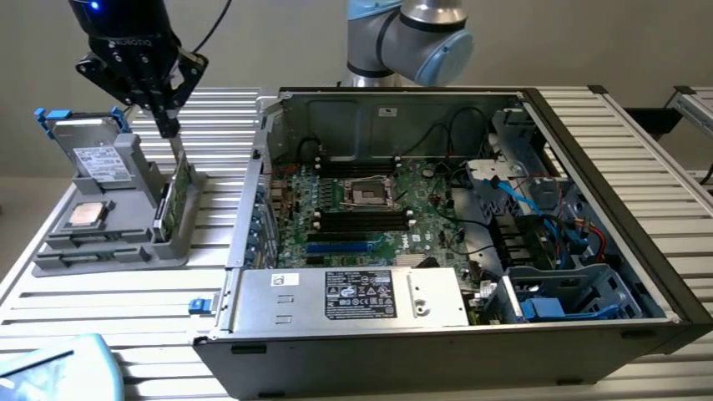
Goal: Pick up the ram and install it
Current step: 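Reach for the ram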
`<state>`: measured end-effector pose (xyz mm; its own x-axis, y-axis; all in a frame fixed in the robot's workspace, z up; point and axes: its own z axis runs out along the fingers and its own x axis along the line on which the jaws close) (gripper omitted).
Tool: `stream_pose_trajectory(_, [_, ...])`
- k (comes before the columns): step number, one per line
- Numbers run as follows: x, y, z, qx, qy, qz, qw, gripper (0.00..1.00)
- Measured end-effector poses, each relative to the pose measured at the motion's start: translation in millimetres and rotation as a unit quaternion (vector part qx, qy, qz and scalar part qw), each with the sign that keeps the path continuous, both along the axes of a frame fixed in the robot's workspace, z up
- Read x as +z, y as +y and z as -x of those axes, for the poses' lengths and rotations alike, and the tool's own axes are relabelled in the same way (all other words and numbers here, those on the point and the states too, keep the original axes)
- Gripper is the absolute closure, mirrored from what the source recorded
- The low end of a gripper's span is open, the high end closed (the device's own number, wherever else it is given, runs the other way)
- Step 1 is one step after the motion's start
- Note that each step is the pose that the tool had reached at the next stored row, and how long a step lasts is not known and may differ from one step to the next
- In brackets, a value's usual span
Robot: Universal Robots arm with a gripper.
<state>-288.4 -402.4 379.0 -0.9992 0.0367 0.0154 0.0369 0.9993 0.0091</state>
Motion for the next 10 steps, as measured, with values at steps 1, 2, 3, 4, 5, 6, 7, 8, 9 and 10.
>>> stream_pose_trajectory(1, [-0.3,-0.2,1.7,0.001,0.0003,0.0001,1.0,0.9])
stream_pose_trajectory(2, [-0.7,-0.4,3.5,0.001,0.0006,0.0003,1.0,0.9])
stream_pose_trajectory(3, [-0.9,-0.6,5.1,0.002,0.0009,0.0005,1.0,0.9])
stream_pose_trajectory(4, [-1.3,-0.8,6.7,0.003,0.0012,0.0006,1.0,0.9])
stream_pose_trajectory(5, [-1.6,-0.9,8.4,0.003,0.0015,0.0007,1.0,0.9])
stream_pose_trajectory(6, [-2.0,-1.2,10.1,0.004,0.0019,0.0008,1.0,0.9])
stream_pose_trajectory(7, [-2.3,-1.3,11.7,0.005,0.0023,0.001,1.0,0.9])
stream_pose_trajectory(8, [-2.7,-1.5,13.4,0.005,0.0026,0.0011,1.0,0.9])
stream_pose_trajectory(9, [-3.1,-1.7,15.3,0.006,0.003,0.0012,1.0,0.9])
stream_pose_trajectory(10, [-3.5,-1.9,17.0,0.006,0.0034,0.0014,1.0,0.9])
